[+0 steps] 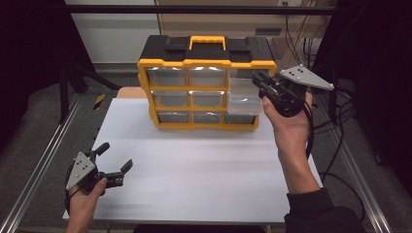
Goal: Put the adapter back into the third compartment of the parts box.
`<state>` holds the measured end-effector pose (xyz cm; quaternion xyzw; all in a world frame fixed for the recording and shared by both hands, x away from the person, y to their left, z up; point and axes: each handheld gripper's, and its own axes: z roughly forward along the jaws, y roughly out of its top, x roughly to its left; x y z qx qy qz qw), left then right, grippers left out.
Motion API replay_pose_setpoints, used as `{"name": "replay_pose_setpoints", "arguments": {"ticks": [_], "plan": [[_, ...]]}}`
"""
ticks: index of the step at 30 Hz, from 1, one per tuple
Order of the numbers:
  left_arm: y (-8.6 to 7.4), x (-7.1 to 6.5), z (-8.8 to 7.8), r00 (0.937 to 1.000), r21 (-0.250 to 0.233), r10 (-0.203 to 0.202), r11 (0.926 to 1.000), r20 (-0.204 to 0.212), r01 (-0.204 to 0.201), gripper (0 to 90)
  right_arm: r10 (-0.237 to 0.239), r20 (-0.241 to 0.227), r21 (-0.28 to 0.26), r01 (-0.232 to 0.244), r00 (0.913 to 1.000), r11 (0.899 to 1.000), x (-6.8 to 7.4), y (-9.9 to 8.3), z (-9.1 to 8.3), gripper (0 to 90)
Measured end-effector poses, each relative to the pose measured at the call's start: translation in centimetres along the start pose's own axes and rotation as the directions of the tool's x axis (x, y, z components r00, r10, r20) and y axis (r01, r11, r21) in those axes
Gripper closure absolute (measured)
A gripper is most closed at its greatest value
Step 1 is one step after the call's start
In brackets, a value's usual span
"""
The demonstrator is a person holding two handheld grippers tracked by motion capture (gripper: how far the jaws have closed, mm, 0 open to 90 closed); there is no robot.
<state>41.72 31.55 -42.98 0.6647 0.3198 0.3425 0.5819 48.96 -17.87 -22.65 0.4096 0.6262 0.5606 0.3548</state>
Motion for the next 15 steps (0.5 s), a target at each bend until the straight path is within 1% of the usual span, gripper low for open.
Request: {"name": "replay_pose_setpoints", "arguments": {"ticks": [9, 13, 15], "plan": [[0.0, 0.1, 0.0, 1.0, 0.0, -0.001, 1.0, -0.002, 0.001, 0.6, 0.006, 0.018, 0.016, -0.007, 0.9998, 1.0, -1.1, -0.6, 0.0, 76.6], [0.0, 0.0, -0.1, 1.0, 0.0, 0.001, 1.0, -0.002, -0.001, 0.6, 0.001, 0.024, 0.029, -0.002, 0.9997, 1.0, -1.1, -0.8, 0.1, 76.5], [0.0, 0.1, 0.0, 1.0, 0.0, 0.001, 1.0, -0.003, -0.001, 0.6, -0.009, 0.025, 0.036, 0.008, 0.9997, 0.999, -1.1, -0.9, 0.2, 76.5]]}}
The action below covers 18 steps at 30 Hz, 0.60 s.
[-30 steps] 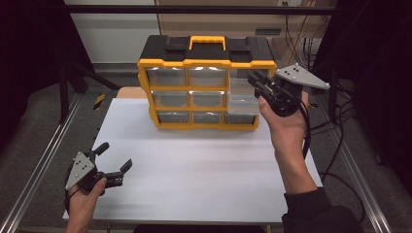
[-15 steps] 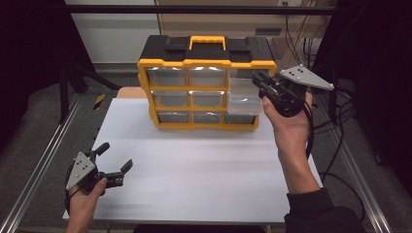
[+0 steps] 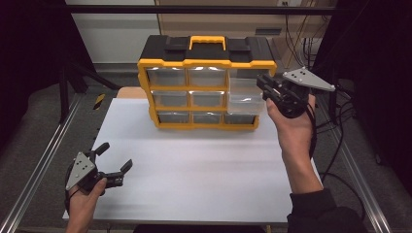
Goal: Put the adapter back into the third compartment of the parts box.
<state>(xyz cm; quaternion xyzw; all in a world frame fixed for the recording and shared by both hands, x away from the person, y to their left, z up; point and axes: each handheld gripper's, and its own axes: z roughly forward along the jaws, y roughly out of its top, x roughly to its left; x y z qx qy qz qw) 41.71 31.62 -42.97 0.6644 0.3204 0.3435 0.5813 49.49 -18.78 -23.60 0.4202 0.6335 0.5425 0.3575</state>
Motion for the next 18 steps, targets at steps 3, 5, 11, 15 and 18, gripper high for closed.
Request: {"name": "replay_pose_setpoints", "arguments": {"ticks": [3, 5, 11, 15, 18], "plan": [[-0.02, 0.06, -0.02, 1.0, 0.0, -0.003, 1.0, -0.003, 0.003, 0.6, -0.003, 0.0, 0.006, 0.003, 1.0, 1.0, 0.06, -0.15, 0.21, 76.5], [-0.01, 0.07, -0.03, 1.0, -0.001, -0.003, 1.0, -0.002, 0.003, 0.6, -0.003, 0.0, 0.013, 0.003, 1.0, 1.0, 0.06, -0.24, 0.4, 76.5], [-0.02, 0.0, 0.05, 1.0, 0.001, -0.002, 1.0, -0.002, 0.002, 0.6, -0.005, -0.005, 0.027, 0.005, 1.0, 1.0, 0.23, -0.32, 0.57, 76.5], [-0.01, 0.01, 0.01, 1.0, 0.0, -0.001, 1.0, -0.002, 0.001, 0.6, -0.009, -0.005, 0.037, 0.009, 1.0, 0.999, 0.38, -0.37, 0.74, 76.5], [-0.01, 0.01, 0.02, 1.0, 0.001, -0.001, 1.0, -0.002, 0.001, 0.6, -0.006, -0.003, 0.05, 0.007, 1.0, 0.999, 0.42, -0.34, 0.88, 76.5]]}}
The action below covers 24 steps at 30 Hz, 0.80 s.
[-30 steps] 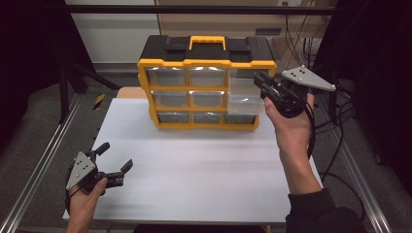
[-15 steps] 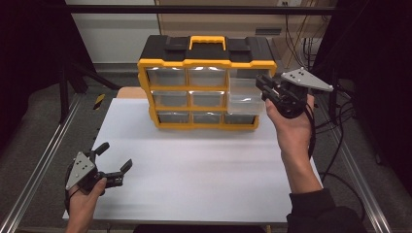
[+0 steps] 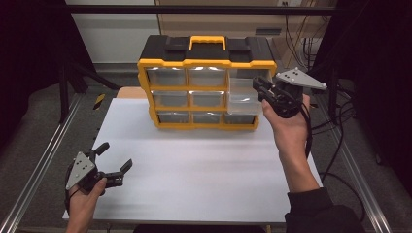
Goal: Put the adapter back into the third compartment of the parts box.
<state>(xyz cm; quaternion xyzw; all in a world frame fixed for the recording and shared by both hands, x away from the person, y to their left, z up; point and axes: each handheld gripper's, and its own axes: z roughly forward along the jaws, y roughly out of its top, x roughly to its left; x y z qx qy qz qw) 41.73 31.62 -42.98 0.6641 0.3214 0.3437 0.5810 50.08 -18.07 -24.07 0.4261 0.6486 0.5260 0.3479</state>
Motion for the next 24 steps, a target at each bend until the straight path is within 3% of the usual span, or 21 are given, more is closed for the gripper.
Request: {"name": "replay_pose_setpoints", "arguments": {"ticks": [18, 21, 24], "plan": [[0.0, 0.0, 0.0, 1.0, 0.0, 0.002, 1.0, 0.001, -0.002, 0.6, 0.002, 0.0, 0.041, -0.002, 1.0, 0.999, 0.2, 0.4, 0.6, 76.3], [0.0, -0.1, 0.1, 1.0, 0.002, 0.002, 1.0, 0.001, -0.002, 0.6, 0.021, -0.017, 0.063, -0.019, 0.9996, 0.998, 0.1, 0.5, 1.0, 69.9], [0.0, -0.1, 0.1, 1.0, 0.001, 0.0, 1.0, 0.0, 0.0, 0.6, 0.016, -0.012, 0.035, -0.016, 0.9998, 0.999, 0.1, 0.8, 0.7, 69.6]]}}
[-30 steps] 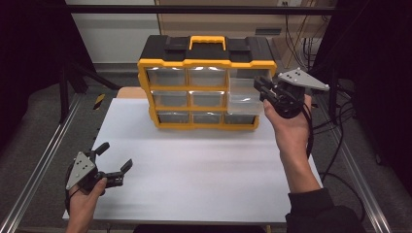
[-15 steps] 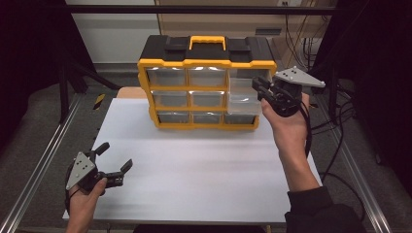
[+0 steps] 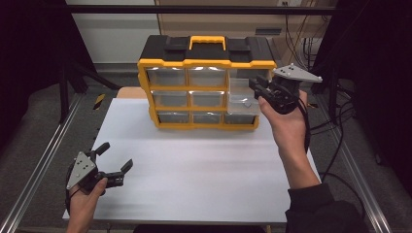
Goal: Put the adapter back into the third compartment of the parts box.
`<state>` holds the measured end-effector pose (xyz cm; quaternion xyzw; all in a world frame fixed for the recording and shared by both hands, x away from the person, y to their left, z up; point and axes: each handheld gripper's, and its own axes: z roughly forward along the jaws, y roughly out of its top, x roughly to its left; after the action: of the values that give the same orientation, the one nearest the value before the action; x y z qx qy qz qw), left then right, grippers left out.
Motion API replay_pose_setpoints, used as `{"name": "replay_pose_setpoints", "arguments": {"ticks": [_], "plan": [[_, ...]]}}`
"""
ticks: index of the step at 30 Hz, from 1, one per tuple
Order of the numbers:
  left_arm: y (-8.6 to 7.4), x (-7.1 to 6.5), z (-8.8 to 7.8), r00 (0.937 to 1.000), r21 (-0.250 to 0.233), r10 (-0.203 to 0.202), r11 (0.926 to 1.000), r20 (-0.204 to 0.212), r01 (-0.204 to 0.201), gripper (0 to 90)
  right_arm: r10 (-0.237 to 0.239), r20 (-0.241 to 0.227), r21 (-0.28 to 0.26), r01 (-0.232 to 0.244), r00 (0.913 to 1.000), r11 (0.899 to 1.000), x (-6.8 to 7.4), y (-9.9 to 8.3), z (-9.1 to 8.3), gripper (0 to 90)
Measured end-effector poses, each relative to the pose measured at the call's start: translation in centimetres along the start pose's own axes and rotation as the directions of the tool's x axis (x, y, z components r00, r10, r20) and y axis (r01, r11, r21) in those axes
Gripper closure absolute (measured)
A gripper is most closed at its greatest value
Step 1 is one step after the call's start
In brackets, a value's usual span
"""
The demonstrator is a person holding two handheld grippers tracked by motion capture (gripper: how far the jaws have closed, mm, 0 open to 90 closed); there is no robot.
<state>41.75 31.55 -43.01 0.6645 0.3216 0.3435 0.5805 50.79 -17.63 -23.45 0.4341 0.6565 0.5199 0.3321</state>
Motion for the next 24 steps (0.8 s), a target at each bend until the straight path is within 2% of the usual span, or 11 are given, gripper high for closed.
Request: {"name": "replay_pose_setpoints", "arguments": {"ticks": [6, 14, 18, 20, 24], "plan": [[0.0, 0.0, -0.1, 1.0, -0.002, -0.001, 1.0, -0.002, 0.001, 0.6, 0.008, 0.004, -0.052, -0.008, 1.0, 0.999, 0.0, 0.2, -0.8, 60.9], [-0.1, 0.0, 0.0, 1.0, 0.004, 0.0, 1.0, -0.004, 0.0, 0.6, 0.017, 0.001, -0.12, -0.017, 0.9999, 0.993, 0.3, 0.5, -1.3, 43.5], [-0.1, 0.1, 0.0, 0.9999, 0.005, -0.001, 1.0, -0.011, 0.001, 0.6, 0.003, 0.008, -0.155, -0.002, 1.0, 0.988, 0.4, 0.4, -1.3, 30.6], [-0.1, 0.1, 0.0, 0.9999, 0.003, -0.003, 1.0, -0.011, 0.003, 0.6, -0.005, 0.028, -0.185, 0.01, 0.9996, 0.983, 0.5, 0.3, -1.3, 23.0], [-0.1, 0.1, -0.1, 0.9999, 0.004, -0.004, 1.0, -0.011, 0.004, 0.6, -0.005, 0.034, -0.195, 0.012, 0.9994, 0.981, 0.6, 0.2, -1.3, 9.4]]}}
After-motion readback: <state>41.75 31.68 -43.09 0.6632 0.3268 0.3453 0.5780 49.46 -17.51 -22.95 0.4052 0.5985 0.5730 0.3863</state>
